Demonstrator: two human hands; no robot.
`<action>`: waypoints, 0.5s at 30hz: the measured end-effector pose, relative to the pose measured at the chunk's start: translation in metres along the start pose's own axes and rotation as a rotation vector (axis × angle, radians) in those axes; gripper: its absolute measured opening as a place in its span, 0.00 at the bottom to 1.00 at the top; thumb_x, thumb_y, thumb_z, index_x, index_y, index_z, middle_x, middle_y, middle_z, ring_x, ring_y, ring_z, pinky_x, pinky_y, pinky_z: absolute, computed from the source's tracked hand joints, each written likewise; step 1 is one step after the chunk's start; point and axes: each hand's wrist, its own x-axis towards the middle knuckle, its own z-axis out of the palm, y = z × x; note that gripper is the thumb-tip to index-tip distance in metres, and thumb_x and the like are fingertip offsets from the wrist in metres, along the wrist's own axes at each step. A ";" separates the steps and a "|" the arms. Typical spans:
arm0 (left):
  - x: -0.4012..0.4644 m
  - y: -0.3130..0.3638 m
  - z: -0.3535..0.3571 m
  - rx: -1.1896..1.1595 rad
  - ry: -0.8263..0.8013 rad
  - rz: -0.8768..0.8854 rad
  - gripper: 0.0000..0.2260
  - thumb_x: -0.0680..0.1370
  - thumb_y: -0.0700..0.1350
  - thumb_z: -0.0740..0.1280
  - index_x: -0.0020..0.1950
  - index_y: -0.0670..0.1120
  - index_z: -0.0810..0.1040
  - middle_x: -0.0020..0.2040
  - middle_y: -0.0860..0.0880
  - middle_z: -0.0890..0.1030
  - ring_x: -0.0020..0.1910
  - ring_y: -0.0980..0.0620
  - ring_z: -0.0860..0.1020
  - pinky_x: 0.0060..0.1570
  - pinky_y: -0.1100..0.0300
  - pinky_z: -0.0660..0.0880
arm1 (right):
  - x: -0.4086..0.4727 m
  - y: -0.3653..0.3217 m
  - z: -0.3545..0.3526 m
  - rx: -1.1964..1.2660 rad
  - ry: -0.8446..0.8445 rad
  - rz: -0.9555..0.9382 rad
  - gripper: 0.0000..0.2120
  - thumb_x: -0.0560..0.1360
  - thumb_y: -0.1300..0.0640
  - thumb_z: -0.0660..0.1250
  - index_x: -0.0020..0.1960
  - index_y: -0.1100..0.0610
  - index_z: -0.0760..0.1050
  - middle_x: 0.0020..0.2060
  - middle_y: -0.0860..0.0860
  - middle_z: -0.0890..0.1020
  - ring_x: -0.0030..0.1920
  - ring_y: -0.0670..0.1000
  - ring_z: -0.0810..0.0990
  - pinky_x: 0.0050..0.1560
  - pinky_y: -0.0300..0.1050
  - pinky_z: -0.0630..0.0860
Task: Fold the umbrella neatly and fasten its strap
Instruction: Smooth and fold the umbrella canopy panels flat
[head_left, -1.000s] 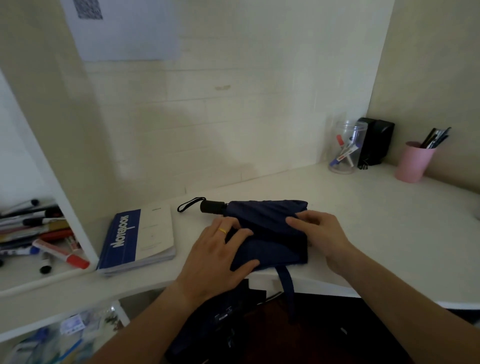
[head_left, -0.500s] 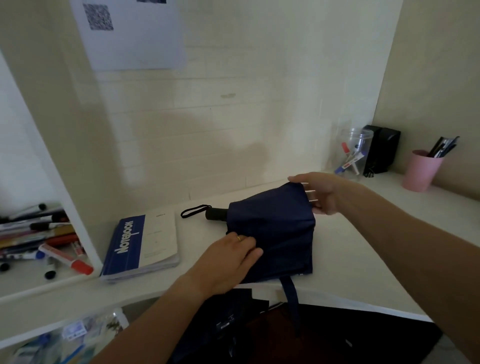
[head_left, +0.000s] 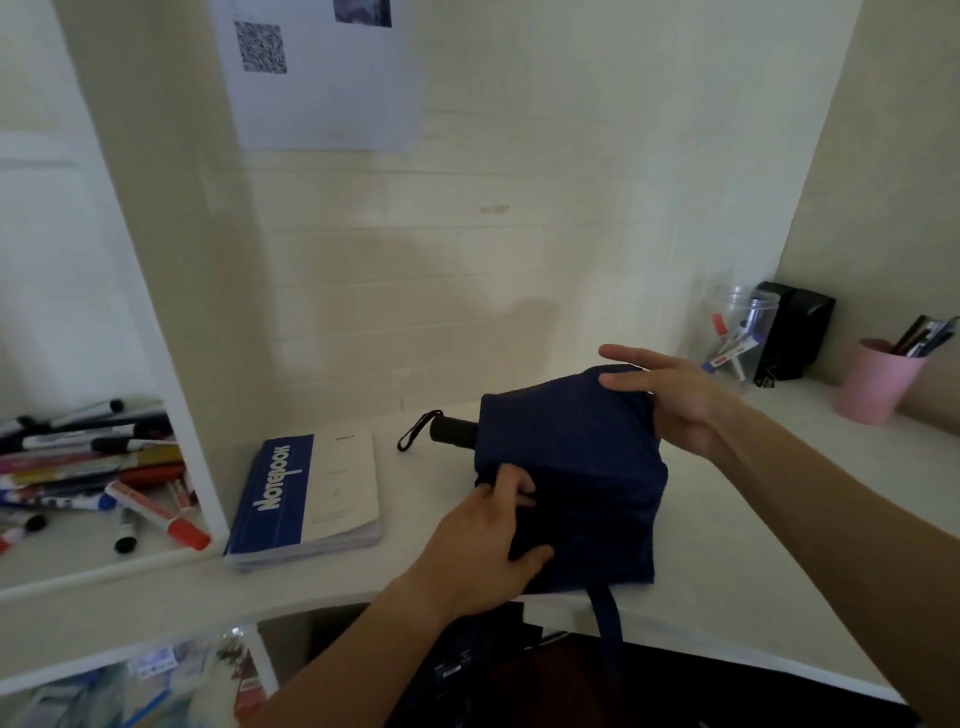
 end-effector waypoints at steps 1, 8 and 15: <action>0.000 0.002 0.000 -0.070 0.008 -0.046 0.28 0.76 0.55 0.72 0.66 0.55 0.57 0.63 0.54 0.78 0.61 0.57 0.75 0.61 0.58 0.74 | -0.005 0.005 -0.004 0.026 -0.023 -0.035 0.22 0.71 0.69 0.73 0.62 0.54 0.82 0.55 0.57 0.86 0.54 0.56 0.86 0.45 0.48 0.83; 0.008 0.000 0.001 -0.370 0.075 -0.226 0.29 0.76 0.49 0.74 0.59 0.55 0.52 0.57 0.52 0.83 0.56 0.57 0.82 0.60 0.56 0.78 | -0.024 0.030 -0.007 0.061 -0.081 -0.088 0.27 0.70 0.71 0.72 0.65 0.50 0.80 0.59 0.59 0.84 0.59 0.58 0.83 0.52 0.49 0.83; 0.016 0.002 -0.011 -0.831 0.189 -0.524 0.23 0.81 0.53 0.67 0.67 0.53 0.55 0.54 0.48 0.81 0.54 0.52 0.82 0.58 0.55 0.78 | -0.045 0.059 -0.003 -0.075 -0.033 -0.144 0.29 0.68 0.70 0.76 0.63 0.46 0.80 0.58 0.59 0.83 0.56 0.58 0.84 0.54 0.51 0.81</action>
